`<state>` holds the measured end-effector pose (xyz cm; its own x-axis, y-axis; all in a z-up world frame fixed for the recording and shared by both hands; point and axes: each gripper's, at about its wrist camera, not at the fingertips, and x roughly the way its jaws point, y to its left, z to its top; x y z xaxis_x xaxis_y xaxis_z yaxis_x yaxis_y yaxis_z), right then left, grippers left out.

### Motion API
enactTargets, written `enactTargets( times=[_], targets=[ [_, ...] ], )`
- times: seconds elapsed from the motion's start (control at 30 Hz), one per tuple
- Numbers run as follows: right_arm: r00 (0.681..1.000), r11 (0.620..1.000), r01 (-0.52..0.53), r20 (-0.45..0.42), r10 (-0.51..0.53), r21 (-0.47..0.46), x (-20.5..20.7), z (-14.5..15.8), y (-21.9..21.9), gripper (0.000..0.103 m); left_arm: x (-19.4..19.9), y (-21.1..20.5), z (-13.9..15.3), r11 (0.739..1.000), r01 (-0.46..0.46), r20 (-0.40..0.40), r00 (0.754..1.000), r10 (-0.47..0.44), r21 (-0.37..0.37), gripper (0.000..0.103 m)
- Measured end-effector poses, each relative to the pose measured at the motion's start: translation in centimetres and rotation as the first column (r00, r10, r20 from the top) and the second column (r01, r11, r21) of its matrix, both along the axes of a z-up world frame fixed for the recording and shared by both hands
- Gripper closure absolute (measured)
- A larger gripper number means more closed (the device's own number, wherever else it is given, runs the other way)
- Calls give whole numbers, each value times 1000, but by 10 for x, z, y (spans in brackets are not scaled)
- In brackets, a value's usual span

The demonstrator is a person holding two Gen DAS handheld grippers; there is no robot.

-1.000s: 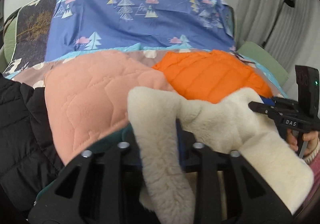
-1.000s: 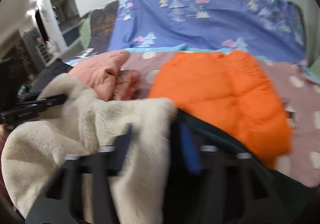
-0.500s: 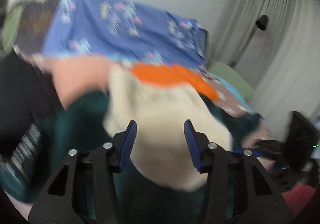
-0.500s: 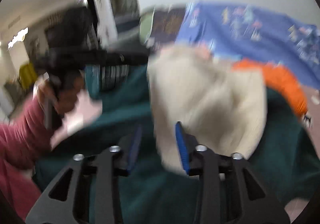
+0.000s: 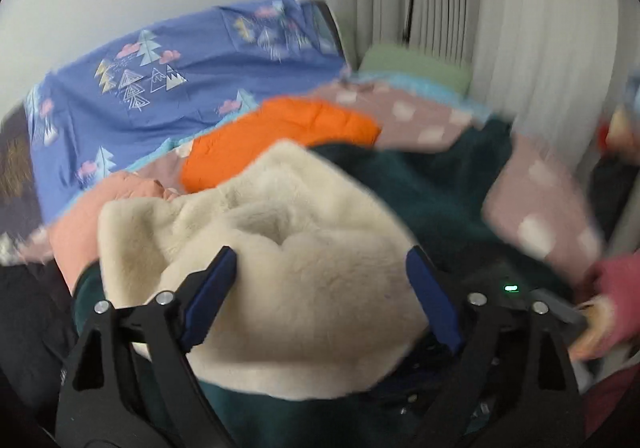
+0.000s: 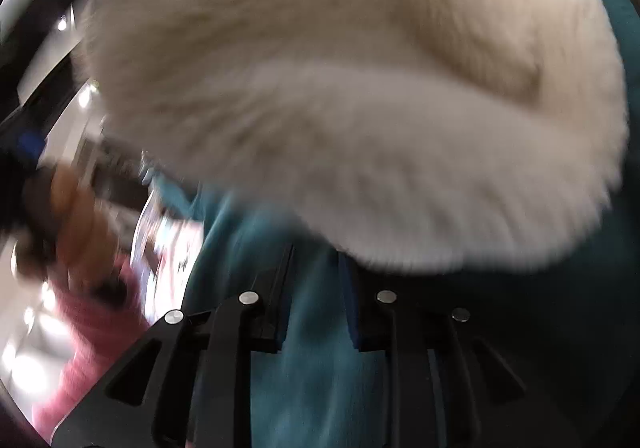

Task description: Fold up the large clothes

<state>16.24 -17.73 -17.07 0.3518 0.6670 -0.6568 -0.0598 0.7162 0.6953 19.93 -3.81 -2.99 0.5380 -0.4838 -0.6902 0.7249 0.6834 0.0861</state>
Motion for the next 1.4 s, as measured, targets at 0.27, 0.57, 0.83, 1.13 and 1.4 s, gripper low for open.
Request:
enactTargets(
  times=[0.27, 0.57, 0.83, 1.13, 1.4],
  targets=[
    [869, 954, 179, 494, -40, -239, 57, 65, -15, 94, 10, 25, 27, 996, -7, -22, 1000, 5, -90, 85],
    [955, 869, -65, 221, 196, -490, -8, 28, -56, 68, -18, 37, -62, 1000, -18, -174, 984, 20, 10, 85],
    [956, 931, 99, 293, 9, -352, -21, 80, -124, 56, -26, 84, -68, 991, -137, -202, 970, 133, -6, 72],
    [963, 849, -5, 225, 146, -529, 2, 35, -2, 82, -6, 70, -73, 969, -246, -203, 951, 235, -32, 81],
    [898, 782, 70, 380, 221, -620, -31, 112, 28, 70, -16, 90, -64, 938, -342, -204, 924, 324, -58, 73]
  ],
)
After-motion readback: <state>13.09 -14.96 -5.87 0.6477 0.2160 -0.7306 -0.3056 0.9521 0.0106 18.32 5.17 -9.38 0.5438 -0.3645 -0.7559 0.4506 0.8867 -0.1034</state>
